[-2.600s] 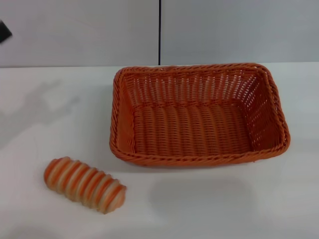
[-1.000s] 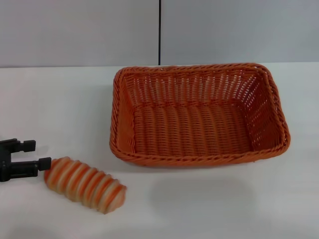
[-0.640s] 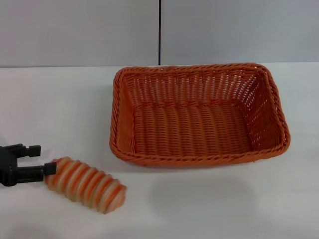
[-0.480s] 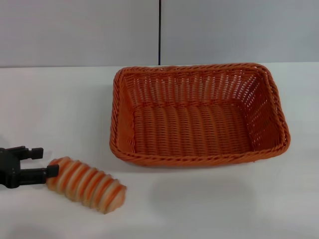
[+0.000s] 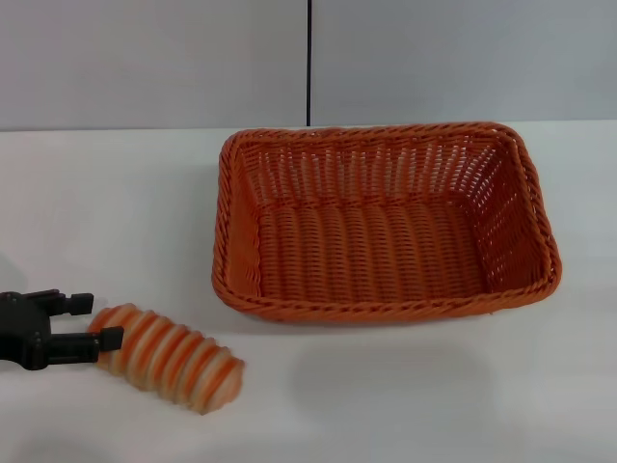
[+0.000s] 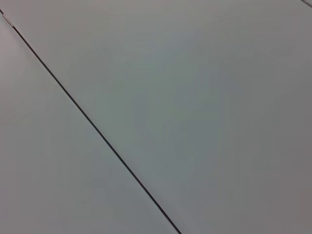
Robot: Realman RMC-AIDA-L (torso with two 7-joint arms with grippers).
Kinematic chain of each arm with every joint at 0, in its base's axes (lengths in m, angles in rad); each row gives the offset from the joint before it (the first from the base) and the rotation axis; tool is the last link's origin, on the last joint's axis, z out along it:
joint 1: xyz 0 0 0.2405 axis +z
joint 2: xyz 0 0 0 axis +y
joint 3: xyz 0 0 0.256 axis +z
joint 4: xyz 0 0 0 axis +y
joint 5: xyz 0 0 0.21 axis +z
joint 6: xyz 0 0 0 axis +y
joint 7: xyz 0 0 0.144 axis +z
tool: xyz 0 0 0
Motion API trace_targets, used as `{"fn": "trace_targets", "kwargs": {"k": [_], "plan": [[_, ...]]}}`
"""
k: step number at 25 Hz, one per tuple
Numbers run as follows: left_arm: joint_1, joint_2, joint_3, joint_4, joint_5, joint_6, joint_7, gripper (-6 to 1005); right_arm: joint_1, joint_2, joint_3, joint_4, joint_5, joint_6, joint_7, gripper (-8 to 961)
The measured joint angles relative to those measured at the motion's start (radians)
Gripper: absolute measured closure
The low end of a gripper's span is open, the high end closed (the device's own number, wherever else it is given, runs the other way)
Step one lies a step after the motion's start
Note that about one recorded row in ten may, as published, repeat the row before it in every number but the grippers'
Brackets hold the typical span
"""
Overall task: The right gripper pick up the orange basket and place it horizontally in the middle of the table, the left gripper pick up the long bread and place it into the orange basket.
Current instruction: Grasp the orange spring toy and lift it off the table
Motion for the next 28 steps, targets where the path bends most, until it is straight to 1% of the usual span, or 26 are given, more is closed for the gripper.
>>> {"fn": "trace_targets", "kwargs": {"k": [7, 10, 27, 28], "plan": [[0.0, 0.0, 0.001, 0.0, 0.002, 0.0, 0.0, 246, 0.0, 0.004, 0.006, 0.003, 0.002, 0.043, -0.008, 497], [-0.002, -0.003, 0.001, 0.0, 0.035, -0.006, 0.0, 247, 0.0, 0.004, 0.007, 0.0, 0.003, 0.04, -0.009, 496], [-0.005, -0.009, -0.007, 0.001, 0.052, -0.006, -0.011, 251, 0.002, 0.004, 0.008, -0.002, 0.005, 0.033, -0.012, 495], [-0.005, -0.009, -0.009, 0.002, 0.052, -0.006, -0.011, 282, 0.002, 0.004, 0.008, -0.002, 0.005, 0.033, -0.012, 495]]}}
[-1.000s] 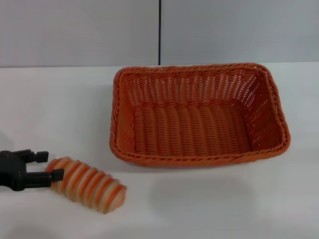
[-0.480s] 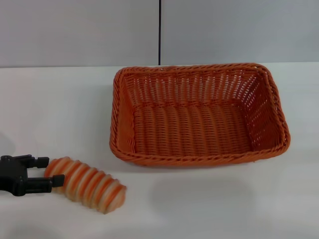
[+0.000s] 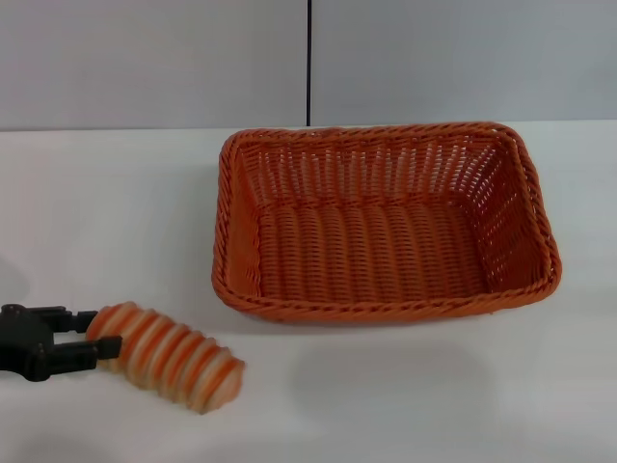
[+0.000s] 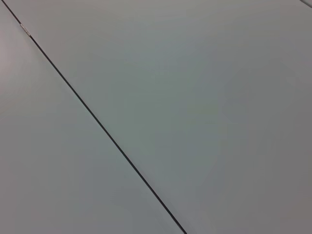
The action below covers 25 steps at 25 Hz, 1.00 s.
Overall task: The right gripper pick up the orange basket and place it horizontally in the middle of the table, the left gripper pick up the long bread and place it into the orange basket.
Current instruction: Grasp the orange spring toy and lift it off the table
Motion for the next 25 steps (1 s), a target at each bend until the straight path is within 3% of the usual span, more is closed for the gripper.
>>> {"fn": "trace_targets", "kwargs": {"k": [5, 25], "plan": [[0.003, -0.001, -0.002, 0.01, -0.004, 0.006, 0.006, 440, 0.0, 0.0, 0.0, -0.001, 0.011, -0.001, 0.0, 496], [-0.002, 0.0, 0.001, 0.01, 0.0, 0.01, 0.01, 589, 0.005, -0.006, 0.0, -0.022, 0.025, -0.006, 0.007, 496]]}}
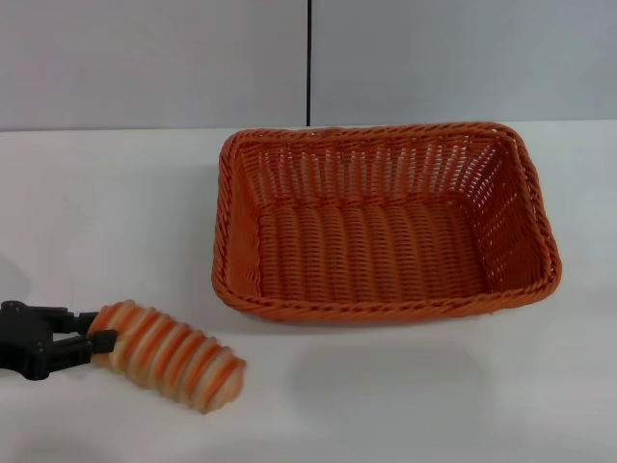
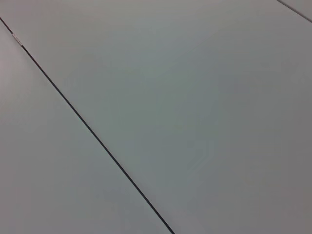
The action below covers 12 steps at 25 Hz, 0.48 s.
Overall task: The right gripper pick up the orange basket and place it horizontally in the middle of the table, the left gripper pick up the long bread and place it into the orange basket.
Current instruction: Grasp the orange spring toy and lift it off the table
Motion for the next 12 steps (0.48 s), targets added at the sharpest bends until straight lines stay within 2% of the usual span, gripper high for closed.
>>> {"fn": "trace_targets", "kwargs": {"k": [12], "plan": [[0.0, 0.003, -0.001, -0.001, -0.006, 0.01, 0.001, 708, 0.004, 0.003, 0.0, -0.001, -0.003, -0.009, 0.001, 495]]}}
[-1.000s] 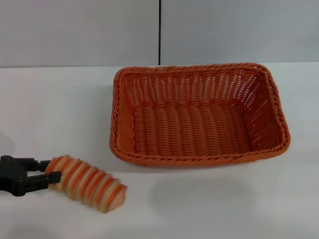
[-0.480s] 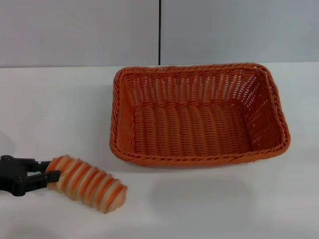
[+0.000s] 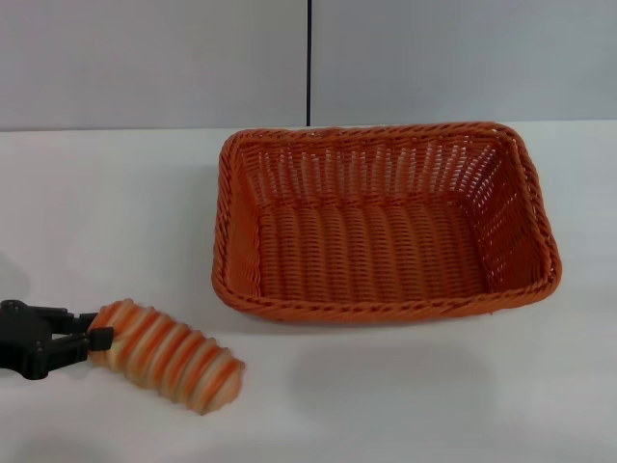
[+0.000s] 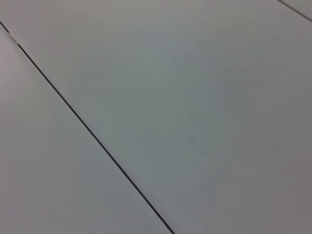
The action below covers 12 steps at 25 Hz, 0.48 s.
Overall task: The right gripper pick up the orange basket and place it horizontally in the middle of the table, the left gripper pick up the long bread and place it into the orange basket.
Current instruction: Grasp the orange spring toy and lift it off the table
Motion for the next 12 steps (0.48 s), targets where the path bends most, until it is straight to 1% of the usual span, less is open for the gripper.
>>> {"fn": "trace_targets", "kwargs": {"k": [12], "plan": [[-0.003, 0.002, 0.0, -0.001, -0.001, 0.016, 0.0, 777, 0.002, 0.003, 0.0, 0.0, 0.0, -0.011, 0.001, 496]]}}
